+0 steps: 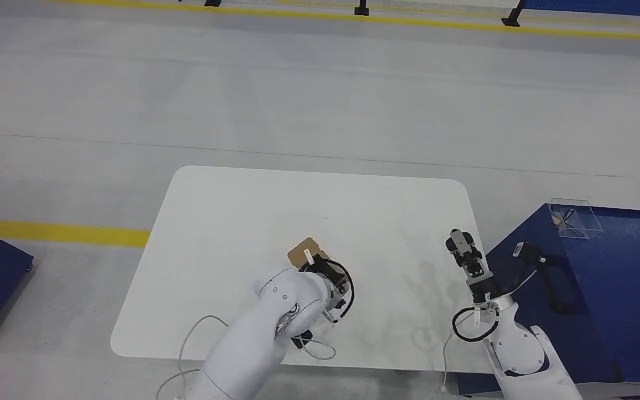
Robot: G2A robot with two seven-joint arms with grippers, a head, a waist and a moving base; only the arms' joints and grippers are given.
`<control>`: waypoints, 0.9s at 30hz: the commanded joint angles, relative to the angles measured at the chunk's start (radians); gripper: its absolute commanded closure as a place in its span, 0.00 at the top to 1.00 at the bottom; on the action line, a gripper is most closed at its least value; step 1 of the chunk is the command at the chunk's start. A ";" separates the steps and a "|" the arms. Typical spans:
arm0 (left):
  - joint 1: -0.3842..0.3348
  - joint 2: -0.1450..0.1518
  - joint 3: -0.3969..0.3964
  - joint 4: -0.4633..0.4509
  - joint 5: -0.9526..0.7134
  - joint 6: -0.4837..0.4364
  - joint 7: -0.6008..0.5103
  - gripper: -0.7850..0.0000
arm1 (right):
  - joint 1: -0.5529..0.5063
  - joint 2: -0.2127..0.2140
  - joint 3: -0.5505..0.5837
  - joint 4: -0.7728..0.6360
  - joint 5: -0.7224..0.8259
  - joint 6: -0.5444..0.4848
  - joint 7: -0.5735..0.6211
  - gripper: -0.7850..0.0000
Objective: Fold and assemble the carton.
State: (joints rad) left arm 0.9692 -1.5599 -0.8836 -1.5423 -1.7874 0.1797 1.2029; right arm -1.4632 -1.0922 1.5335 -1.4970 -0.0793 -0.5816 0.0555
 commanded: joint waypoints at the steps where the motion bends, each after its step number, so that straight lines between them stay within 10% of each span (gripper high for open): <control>1: -0.020 -0.011 0.039 0.059 0.073 -0.075 -0.058 0.00 | 0.000 0.000 0.000 0.000 0.000 0.000 0.000 1.00; 11: -0.112 -0.083 0.165 0.354 0.140 -0.200 -0.130 0.00 | 0.000 0.000 0.000 0.000 0.000 0.000 0.000 1.00; 16: -0.166 -0.125 0.181 0.467 0.054 -0.204 -0.109 0.52 | 0.000 0.000 0.000 0.000 0.000 0.000 0.000 1.00; 17: -0.174 -0.131 0.183 0.478 0.051 -0.208 -0.115 0.98 | 0.000 0.000 0.000 0.000 0.000 0.000 0.000 1.00; 27: -0.067 -0.118 0.146 0.258 0.194 -0.239 -0.114 1.00 | 0.000 0.000 0.000 0.000 0.000 0.000 0.000 1.00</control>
State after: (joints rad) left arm 0.8695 -1.6868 -0.7278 -1.2207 -1.6236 -0.0696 1.0757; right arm -1.4632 -1.0922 1.5335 -1.4969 -0.0793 -0.5816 0.0555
